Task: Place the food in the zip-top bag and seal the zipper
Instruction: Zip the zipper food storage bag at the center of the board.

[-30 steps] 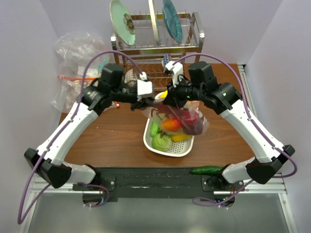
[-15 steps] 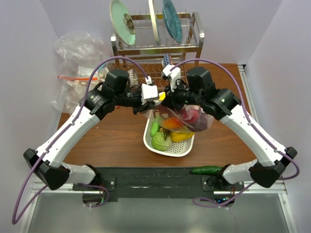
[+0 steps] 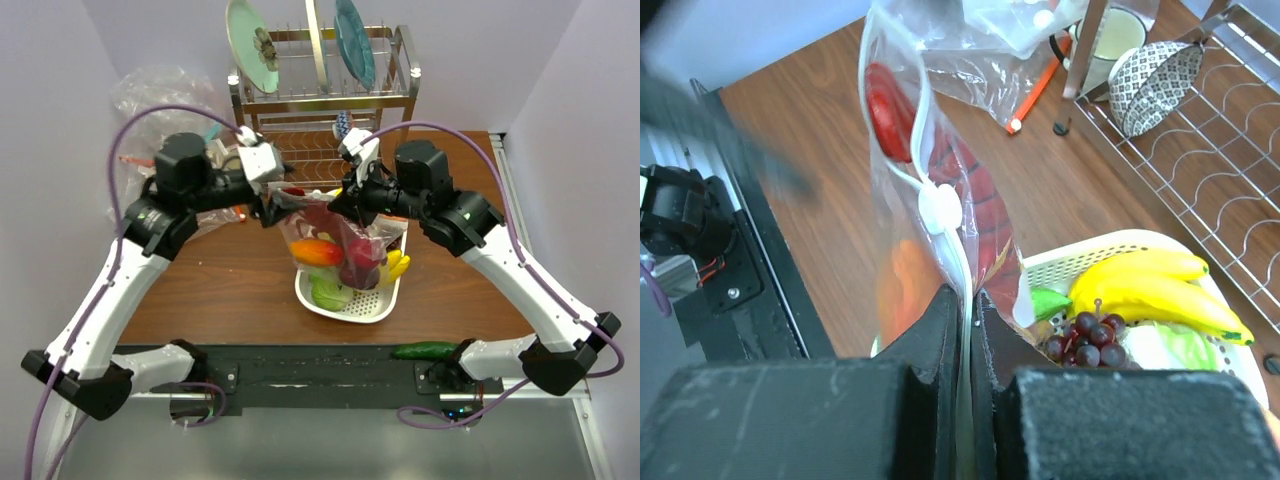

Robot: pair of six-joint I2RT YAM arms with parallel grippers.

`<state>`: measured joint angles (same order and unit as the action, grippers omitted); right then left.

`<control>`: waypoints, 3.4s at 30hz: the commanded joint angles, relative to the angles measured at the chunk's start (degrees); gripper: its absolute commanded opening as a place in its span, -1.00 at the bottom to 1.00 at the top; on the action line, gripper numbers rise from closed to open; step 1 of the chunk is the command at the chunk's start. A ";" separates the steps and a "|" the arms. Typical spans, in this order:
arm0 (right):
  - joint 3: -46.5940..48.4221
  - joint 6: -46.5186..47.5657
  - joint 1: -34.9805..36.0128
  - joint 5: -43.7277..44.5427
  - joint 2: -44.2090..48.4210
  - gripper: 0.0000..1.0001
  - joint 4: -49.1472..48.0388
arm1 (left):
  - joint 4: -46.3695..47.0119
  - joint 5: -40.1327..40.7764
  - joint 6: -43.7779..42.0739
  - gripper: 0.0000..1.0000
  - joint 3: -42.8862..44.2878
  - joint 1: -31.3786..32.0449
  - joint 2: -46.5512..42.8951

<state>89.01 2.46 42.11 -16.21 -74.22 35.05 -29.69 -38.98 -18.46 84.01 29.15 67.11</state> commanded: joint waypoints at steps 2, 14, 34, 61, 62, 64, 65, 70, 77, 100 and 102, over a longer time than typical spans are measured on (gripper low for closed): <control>-1.65 -1.40 -0.01 -2.43 1.79 -1.00 -6.66 | 6.93 5.49 10.98 0.55 -0.51 -6.29 -3.04; -1.39 -2.02 -0.36 -2.95 1.70 -1.00 -7.19 | 12.55 8.20 17.66 0.09 -12.28 -10.33 -9.89; 1.42 -2.02 -0.53 -6.12 0.83 -1.00 -4.12 | 17.91 -10.93 26.99 0.11 -16.68 -16.23 -9.45; 3.54 -1.76 -0.98 -10.51 2.50 -1.00 0.90 | 30.66 -25.89 29.80 -1.00 -23.80 -16.23 -15.96; 3.62 -1.67 -0.97 -10.69 2.32 -1.00 0.99 | 30.31 -25.45 29.80 -1.00 -23.63 -16.23 -15.79; 3.54 -1.49 -0.97 -10.78 2.32 -1.00 0.99 | 29.87 -24.48 29.88 -1.00 -23.28 -16.23 -15.61; 3.45 -1.41 -1.06 -10.95 2.23 -1.00 0.90 | 29.87 -24.13 30.14 -1.00 -22.84 -16.23 -15.43; 3.10 -0.79 -1.06 -13.85 1.18 -0.40 1.25 | 31.52 -20.61 35.04 -1.00 -22.22 -16.23 -13.68; 3.36 -3.95 -0.97 -15.70 0.83 -0.14 -4.90 | 47.97 -20.26 43.60 -1.00 -29.78 -16.23 -14.03; 15.67 0.35 2.01 -18.43 -9.81 -0.83 4.68 | 39.45 -20.08 36.65 -1.00 -25.65 -16.23 -11.92; 14.88 0.88 2.10 -17.46 -9.37 -0.84 5.20 | 39.45 -20.08 36.65 -1.00 -25.56 -16.23 -12.18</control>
<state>104.51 1.26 44.07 -35.44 -86.41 39.03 9.30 -59.51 19.68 55.83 12.88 55.35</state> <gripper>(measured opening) 0.087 0.024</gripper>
